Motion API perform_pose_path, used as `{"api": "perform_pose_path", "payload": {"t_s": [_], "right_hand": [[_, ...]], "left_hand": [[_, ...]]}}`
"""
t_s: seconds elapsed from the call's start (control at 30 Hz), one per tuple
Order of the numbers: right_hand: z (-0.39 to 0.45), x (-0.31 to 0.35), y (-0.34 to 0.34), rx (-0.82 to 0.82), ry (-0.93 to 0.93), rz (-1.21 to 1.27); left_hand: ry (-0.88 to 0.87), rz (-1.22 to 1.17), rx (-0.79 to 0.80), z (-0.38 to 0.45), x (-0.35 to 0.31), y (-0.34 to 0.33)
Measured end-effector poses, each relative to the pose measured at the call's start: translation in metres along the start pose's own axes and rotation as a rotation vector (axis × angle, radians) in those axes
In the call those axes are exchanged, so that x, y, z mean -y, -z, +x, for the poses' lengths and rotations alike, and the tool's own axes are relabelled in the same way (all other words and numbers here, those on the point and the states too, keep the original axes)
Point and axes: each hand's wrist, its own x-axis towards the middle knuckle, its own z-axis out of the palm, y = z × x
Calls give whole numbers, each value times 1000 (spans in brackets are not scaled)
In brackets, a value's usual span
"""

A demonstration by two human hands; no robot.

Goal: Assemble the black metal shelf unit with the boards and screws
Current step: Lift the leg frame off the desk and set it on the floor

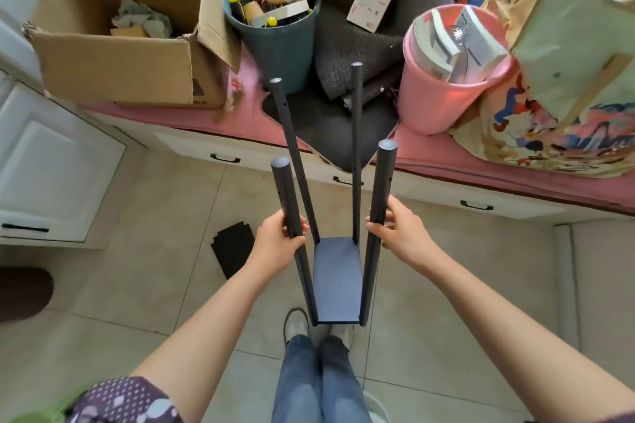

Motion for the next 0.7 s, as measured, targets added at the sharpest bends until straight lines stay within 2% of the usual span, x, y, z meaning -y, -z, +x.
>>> {"api": "perform_pose_path", "payload": {"t_s": [0.47, 0.7], "right_hand": [[87, -108, -56, -59, -66, 33], [99, -148, -88, -122, -136, 71]], "left_hand": [[88, 129, -128, 74, 102, -66], [102, 165, -189, 82, 139, -91]]}}
